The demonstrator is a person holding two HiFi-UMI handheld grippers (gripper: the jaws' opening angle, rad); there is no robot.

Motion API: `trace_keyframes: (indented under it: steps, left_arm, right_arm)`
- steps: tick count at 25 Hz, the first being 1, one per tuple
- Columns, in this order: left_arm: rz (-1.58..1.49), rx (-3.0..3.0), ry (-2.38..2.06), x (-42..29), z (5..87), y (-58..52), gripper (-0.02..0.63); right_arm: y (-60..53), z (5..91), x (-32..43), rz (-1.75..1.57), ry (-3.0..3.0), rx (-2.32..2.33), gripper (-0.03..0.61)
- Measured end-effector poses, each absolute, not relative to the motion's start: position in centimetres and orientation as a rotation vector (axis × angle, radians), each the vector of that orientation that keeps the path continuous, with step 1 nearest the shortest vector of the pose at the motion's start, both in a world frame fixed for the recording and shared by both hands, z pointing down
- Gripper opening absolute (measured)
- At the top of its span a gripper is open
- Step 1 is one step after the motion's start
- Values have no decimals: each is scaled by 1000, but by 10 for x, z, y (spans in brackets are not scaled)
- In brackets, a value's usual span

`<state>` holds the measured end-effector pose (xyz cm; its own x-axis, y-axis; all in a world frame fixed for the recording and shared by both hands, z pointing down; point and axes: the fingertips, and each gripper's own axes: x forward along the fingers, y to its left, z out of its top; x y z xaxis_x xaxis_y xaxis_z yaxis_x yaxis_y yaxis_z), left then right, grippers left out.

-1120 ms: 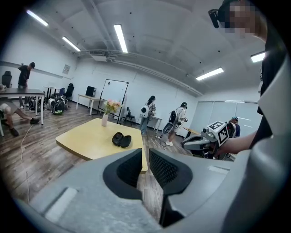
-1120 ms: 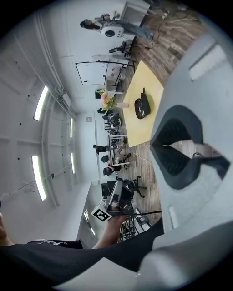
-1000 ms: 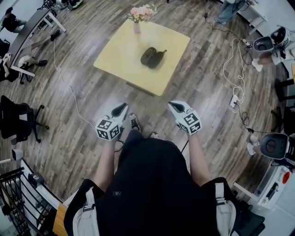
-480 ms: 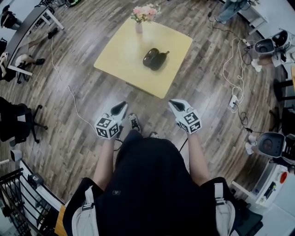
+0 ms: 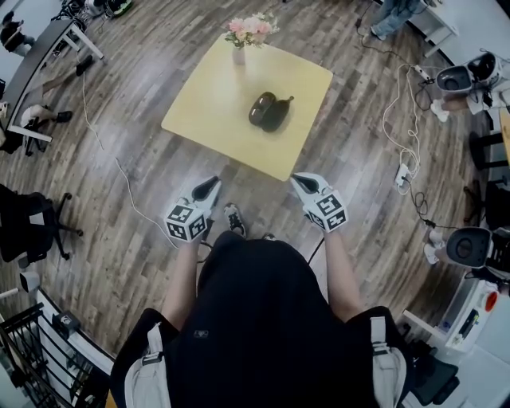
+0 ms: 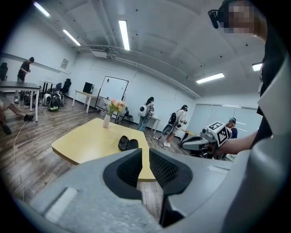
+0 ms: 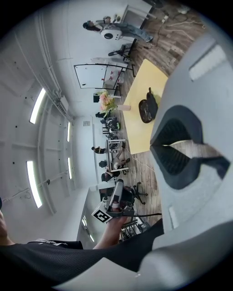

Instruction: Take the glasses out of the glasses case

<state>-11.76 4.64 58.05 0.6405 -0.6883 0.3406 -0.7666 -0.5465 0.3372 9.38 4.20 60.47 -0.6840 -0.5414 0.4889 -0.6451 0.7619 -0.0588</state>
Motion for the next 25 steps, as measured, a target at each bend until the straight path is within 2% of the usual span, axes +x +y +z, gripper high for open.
trace_keyframes:
  steps: [25]
  left_arm:
    - [228,2475,-1010,-156,588,-44,58]
  right_arm:
    - [-27,606,56,301,-2440,1020,5]
